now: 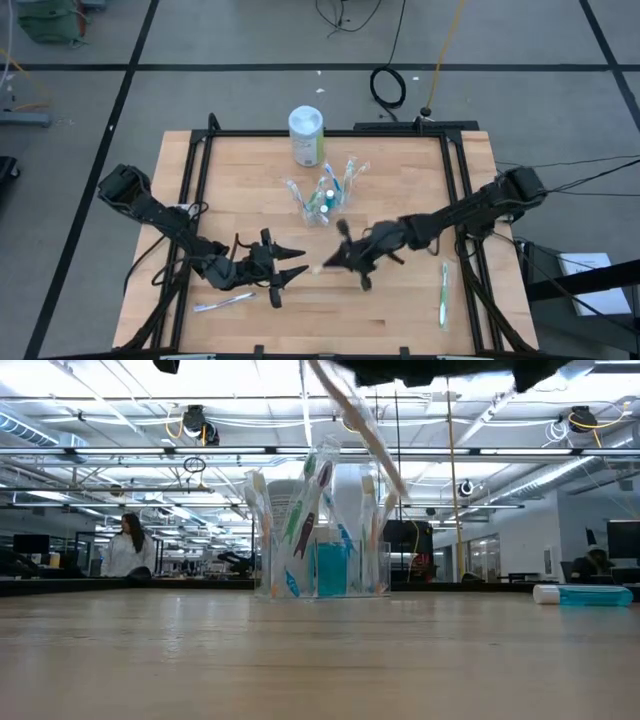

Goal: Pick & Place toothbrushing station
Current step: Put the orange toothbrush into the transparent organizer

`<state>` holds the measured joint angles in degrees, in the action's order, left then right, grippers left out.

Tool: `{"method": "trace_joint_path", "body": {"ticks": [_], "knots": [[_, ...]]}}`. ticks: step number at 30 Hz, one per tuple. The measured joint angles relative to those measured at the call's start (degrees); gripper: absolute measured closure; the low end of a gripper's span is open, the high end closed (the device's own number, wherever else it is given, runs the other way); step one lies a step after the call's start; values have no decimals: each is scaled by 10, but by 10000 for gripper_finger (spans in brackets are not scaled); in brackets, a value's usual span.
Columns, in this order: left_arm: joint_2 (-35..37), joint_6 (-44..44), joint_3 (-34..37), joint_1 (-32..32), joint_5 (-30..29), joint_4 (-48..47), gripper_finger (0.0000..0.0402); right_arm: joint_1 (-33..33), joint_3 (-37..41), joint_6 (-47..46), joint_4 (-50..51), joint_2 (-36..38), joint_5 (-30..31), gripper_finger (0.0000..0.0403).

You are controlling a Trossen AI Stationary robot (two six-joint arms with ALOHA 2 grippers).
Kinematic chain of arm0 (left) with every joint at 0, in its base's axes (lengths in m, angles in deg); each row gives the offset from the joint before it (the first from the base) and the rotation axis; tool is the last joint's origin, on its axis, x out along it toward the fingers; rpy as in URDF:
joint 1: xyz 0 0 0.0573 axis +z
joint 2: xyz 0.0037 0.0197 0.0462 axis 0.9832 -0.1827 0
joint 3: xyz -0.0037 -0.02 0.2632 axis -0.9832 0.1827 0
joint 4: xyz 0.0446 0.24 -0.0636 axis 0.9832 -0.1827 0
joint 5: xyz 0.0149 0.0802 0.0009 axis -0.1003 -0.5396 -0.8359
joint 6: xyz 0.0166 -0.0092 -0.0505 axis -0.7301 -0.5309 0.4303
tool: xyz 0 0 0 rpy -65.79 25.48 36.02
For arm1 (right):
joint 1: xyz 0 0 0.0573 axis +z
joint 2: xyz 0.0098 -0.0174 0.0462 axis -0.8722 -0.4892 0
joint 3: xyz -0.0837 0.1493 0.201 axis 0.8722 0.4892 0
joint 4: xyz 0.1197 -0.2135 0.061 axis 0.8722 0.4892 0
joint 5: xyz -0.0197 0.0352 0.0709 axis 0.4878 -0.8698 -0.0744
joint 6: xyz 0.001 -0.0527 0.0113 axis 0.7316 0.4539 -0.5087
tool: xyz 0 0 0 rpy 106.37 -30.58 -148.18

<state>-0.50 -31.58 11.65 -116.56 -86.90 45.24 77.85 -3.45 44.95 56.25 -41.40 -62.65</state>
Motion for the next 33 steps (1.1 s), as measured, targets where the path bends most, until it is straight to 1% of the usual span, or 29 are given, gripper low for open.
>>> {"method": "trace_joint_path", "body": {"ticks": [2, 4, 6, 9, 11, 13, 15, 18, 24, 26, 29, 33], "knots": [[0, 1, 0, -7, 0, 0, 229, -4, 25, 19, -62, 24, 45, 402], [0, 0, 0, -15, 0, 1, 229, -11, 59, 37, -140, 41, 76, 402], [0, 0, 0, -22, 0, 0, 229, -21, 99, 44, -235, 57, 117, 402], [0, -6, 0, -32, 0, -3, 229, -45, 161, 42, -398, 60, 186, 402], [0, -17, 0, -35, 0, -2, 229, -73, 198, 19, -489, 51, 198, 402], [0, -28, 0, -34, 0, 2, 229, -107, 221, -31, -555, 38, 197, 402], [0, -30, 0, -30, 0, 2, 229, -139, 230, -72, -579, 25, 198, 402], [0, -31, 0, -19, 0, 2, 229, -174, 227, -109, -577, 2, 197, 403], [0, -31, 0, -3, 0, -3, 229, -216, 200, -168, -579, -58, 196, 403], [0, -31, 0, -1, 0, -3, 229, -222, 191, -168, -577, -83, 197, 403], [0, -47, 0, -1, 0, -3, 229, -228, 172, -139, -579, -118, 200, 403], [0, -63, 0, -2, 0, -22, 229, -228, 156, -126, -588, -145, 249, 403]]}}
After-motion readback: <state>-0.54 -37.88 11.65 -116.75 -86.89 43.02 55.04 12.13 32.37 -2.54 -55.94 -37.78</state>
